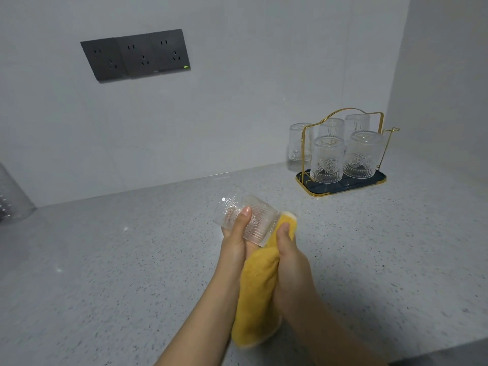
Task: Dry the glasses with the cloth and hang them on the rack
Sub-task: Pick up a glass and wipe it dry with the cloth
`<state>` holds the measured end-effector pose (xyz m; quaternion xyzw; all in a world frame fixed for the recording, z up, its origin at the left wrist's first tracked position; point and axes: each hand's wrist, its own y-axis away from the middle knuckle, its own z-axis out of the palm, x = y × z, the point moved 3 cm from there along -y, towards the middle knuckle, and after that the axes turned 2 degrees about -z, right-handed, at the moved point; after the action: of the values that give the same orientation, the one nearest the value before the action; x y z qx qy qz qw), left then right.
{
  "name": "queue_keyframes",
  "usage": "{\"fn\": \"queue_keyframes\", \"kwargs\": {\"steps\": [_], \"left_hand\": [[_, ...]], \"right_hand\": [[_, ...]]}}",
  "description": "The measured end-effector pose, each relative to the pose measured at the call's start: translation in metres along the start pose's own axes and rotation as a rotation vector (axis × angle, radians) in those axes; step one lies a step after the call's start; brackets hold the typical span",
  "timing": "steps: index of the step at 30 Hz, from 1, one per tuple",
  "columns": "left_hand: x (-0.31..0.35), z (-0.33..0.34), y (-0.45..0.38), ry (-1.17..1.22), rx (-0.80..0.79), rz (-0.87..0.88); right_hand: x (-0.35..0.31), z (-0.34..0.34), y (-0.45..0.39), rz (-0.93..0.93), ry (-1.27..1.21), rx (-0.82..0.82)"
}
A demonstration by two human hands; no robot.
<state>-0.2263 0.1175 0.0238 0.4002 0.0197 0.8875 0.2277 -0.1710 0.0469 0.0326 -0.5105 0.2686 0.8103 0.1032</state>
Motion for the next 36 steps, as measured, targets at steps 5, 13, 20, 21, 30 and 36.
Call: {"fn": "queue_keyframes", "kwargs": {"steps": [5, 13, 20, 21, 30, 36], "left_hand": [[-0.004, 0.002, 0.002, -0.039, -0.019, -0.024], [-0.001, 0.008, 0.006, 0.019, -0.052, 0.083], [0.002, 0.003, -0.001, -0.164, -0.037, 0.17], [0.003, 0.002, -0.003, -0.208, -0.056, 0.159], [0.004, -0.008, -0.005, -0.84, -0.217, 0.154], [0.002, -0.004, 0.0, -0.704, -0.218, 0.04]], "right_hand": [[-0.019, 0.0, -0.007, -0.155, 0.074, 0.046], [0.0, -0.012, -0.017, 0.063, -0.121, -0.074], [-0.027, -0.026, -0.03, -0.28, 0.039, 0.041], [-0.032, -0.028, -0.033, -0.31, 0.088, 0.061], [-0.063, -0.043, -0.047, -0.544, 0.346, -0.041], [-0.065, -0.029, -0.039, -0.787, 0.549, -0.057]]}}
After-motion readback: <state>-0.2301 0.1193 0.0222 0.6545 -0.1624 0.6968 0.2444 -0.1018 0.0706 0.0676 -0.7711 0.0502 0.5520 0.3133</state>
